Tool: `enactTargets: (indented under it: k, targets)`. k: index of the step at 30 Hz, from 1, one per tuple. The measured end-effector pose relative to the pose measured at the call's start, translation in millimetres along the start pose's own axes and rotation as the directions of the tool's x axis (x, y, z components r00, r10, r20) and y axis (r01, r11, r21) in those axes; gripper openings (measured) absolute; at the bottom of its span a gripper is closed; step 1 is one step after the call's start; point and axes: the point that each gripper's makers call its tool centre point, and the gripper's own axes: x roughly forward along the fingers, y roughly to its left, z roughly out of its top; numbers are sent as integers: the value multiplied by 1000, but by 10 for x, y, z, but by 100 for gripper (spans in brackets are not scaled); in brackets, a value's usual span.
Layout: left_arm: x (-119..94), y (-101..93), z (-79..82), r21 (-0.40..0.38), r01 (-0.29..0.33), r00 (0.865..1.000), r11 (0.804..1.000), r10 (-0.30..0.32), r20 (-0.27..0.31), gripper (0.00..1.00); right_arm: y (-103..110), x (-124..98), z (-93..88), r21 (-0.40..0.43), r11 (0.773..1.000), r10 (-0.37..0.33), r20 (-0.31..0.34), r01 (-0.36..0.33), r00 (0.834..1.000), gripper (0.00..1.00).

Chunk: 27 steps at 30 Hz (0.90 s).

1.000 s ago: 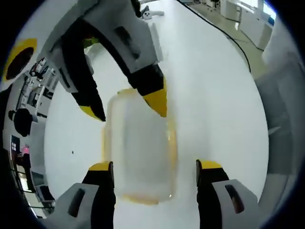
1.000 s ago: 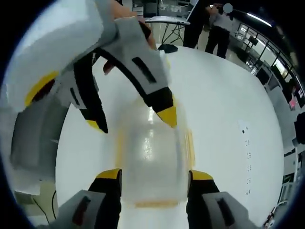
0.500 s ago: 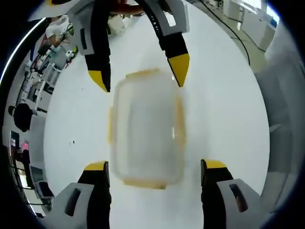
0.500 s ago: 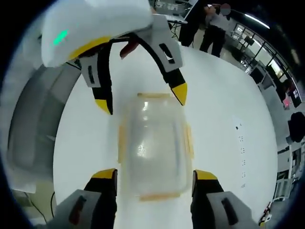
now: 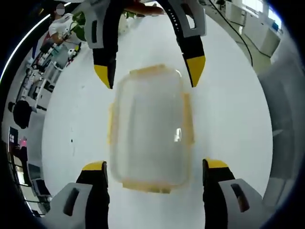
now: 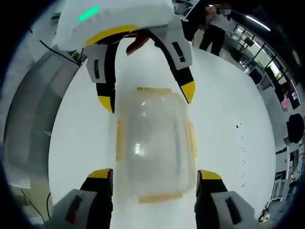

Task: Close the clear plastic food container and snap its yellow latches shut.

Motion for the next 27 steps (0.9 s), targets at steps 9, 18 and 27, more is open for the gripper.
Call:
enactTargets:
  k: [9, 18, 27]
  targets:
    - [114, 29, 20, 12, -2, 1000, 1000, 2, 3, 80, -61, 99, -64, -23, 1000, -19, -5, 18, 1000, 73]
    - [172, 34, -61, 33, 2, 1000, 999, -2, -12, 80, -66, 153, -67, -14, 1000, -6, 2, 6, 1000, 73]
    - [175, 60, -83, 31, -4, 1000, 999, 4, -18, 77, -78, 185, -80, -29, 1000, -4, -12, 4, 1000, 72]
